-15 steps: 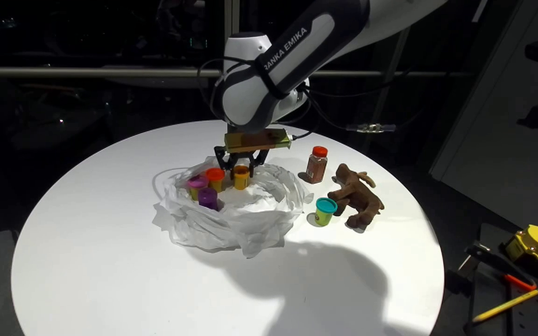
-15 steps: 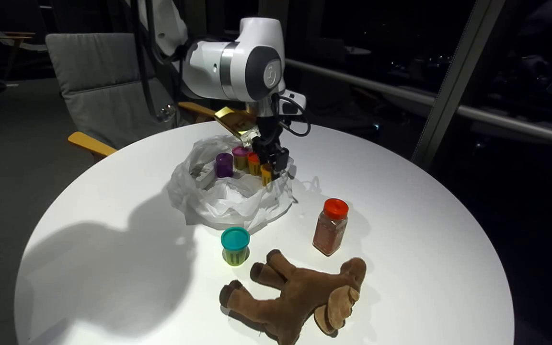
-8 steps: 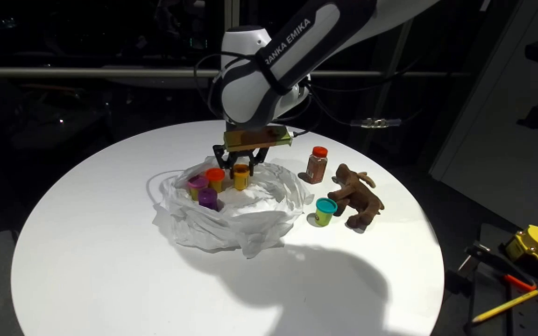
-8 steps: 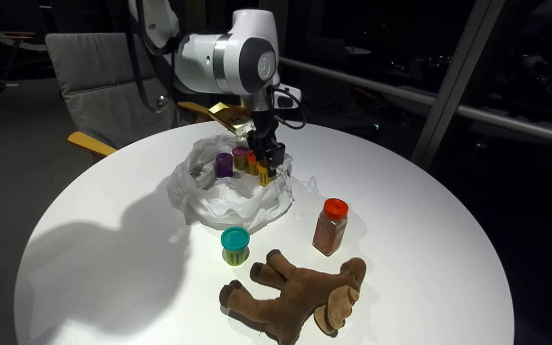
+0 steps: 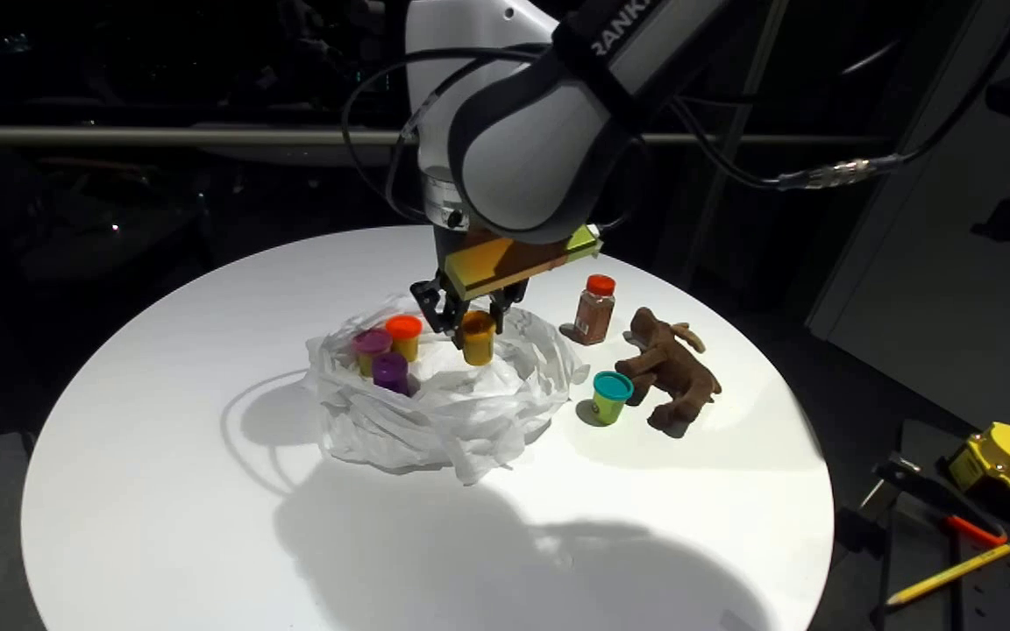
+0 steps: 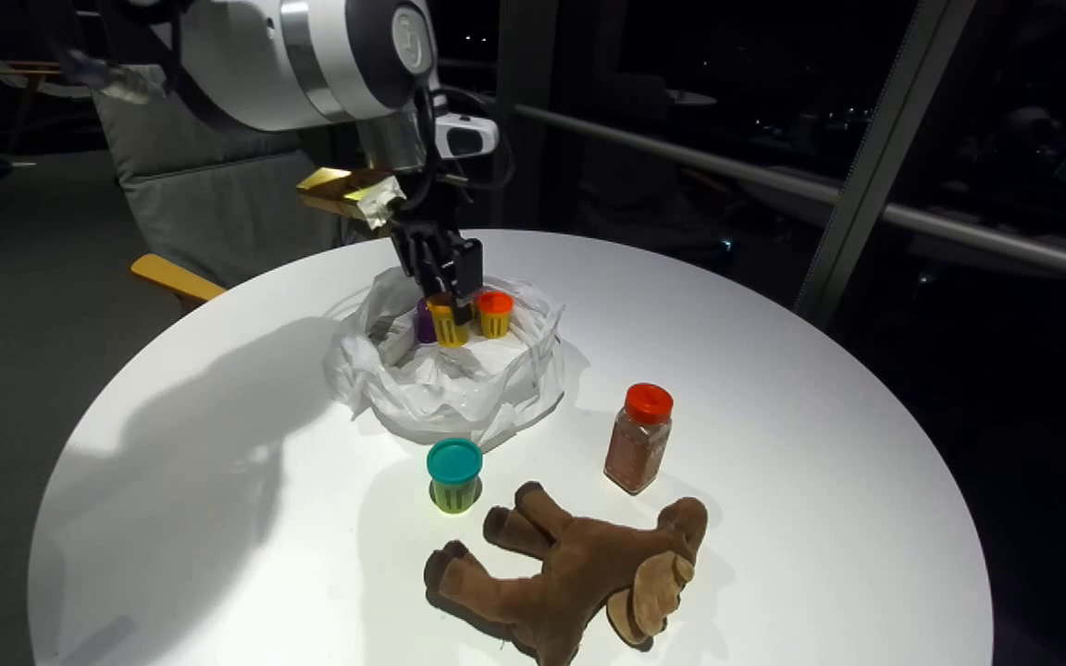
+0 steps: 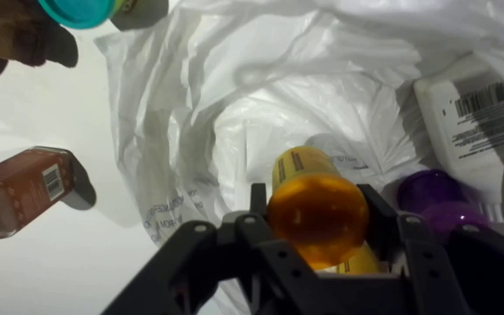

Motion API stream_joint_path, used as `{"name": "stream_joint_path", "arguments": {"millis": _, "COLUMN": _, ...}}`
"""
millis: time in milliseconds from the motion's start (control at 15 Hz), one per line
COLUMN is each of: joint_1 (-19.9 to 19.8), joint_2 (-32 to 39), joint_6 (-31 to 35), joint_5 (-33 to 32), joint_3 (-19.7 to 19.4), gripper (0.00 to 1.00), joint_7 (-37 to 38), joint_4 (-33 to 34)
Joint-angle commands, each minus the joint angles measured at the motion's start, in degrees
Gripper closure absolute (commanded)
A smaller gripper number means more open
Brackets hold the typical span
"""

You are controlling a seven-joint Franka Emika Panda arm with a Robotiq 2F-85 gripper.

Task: Remove the contents from the bag and put them on the table.

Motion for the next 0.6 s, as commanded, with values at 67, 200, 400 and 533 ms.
{"name": "stream_joint_path", "arguments": {"millis": 67, "joint_1": 5.51, "joint_2": -11.54, "joint_6": 5.67, "joint_5": -10.04, "joint_3": -1.72, "gripper": 0.72, "joint_7": 8.06, "joint_4": -17.14}}
{"name": "stream_joint_path", "arguments": {"millis": 200, "joint_1": 6.42, "joint_2": -15.13, "joint_6": 6.21, "joint_5": -13.89, "joint_3": -0.84, "gripper": 0.72, "joint_7": 11.15, "joint_4": -23.36}}
{"name": "stream_joint_path", "arguments": {"millis": 400, "joint_1": 7.01, "joint_2": -21.06, "joint_6": 6.58, "joint_5": -19.53, "joint_3": 0.43, "gripper": 0.72, "joint_7": 16.19, "joint_4": -32.98}}
{"name": "stream_joint_path", "arguments": {"millis": 533, "joint_1": 6.79, "joint_2": -25.46, "joint_6": 7.26, "joint_5": -24.40, "joint_3": 1.31, "gripper": 0.72, "joint_7": 20.20, "joint_4": -39.59}}
